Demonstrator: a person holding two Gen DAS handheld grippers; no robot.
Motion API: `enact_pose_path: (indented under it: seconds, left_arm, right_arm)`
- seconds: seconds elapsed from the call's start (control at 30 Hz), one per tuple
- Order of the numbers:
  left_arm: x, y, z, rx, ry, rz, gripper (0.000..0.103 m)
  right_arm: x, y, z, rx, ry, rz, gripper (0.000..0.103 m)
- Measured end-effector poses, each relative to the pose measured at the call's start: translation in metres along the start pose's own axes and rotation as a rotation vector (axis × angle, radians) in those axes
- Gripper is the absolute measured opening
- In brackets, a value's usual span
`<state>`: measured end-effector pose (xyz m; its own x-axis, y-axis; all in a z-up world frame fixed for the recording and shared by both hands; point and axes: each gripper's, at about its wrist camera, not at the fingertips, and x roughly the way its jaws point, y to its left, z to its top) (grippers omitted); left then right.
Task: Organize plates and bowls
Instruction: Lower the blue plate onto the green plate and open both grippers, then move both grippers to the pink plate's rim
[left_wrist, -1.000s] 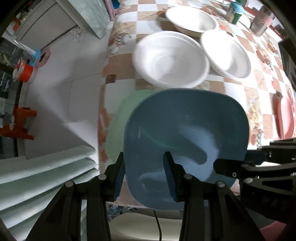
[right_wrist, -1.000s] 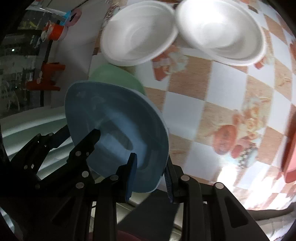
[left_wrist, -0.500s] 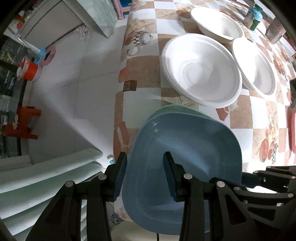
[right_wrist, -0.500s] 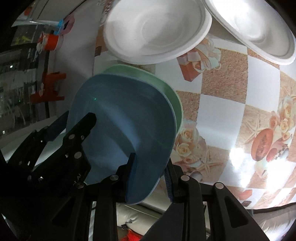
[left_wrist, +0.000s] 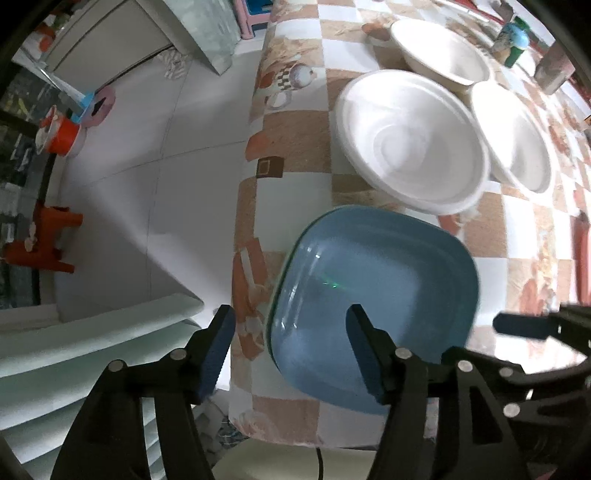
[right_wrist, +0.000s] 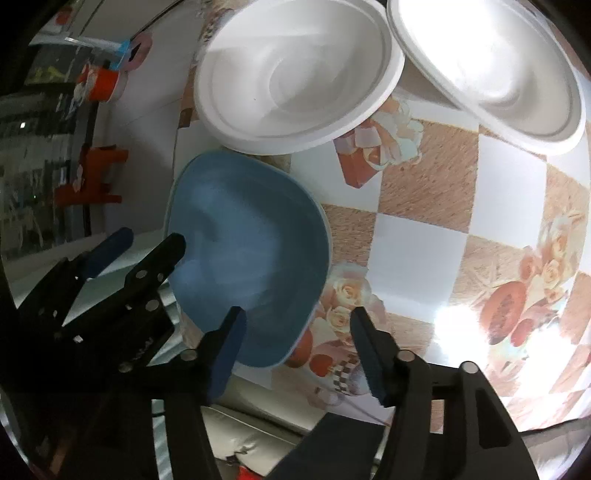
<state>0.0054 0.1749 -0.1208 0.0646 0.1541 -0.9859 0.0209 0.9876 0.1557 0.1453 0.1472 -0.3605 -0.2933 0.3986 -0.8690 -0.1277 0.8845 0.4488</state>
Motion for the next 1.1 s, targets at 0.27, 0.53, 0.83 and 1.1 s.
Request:
enact_pose_path:
  seconds: [0.27,0.53,0.83,1.1]
  left_arm:
    - [-0.028,-0.024,-0.022,-0.056,-0.011,-0.128,0.081]
    - [-0.047,-0.076,-0.019,0.01,-0.003,-0.271,0.089]
    - [-0.047,-0.136,-0.006,0.177,0.058,-0.224,0.089]
    - [-0.054,-0.173,0.007,0.236,0.065,-0.227,0.09]
  right_arm:
    - [-0.032,-0.029,-0.022,-0.107,-0.062,-0.122,0.099]
    - [-0.065,-0.094,-0.063,-0.098,-0.124,-0.207,0.103]
    - [-0.086,-0.128,-0.068,0.002,-0.146,-0.219,0.103]
    - [-0.107,-0.161,-0.074,0.077,-0.184,-0.195,0.103]
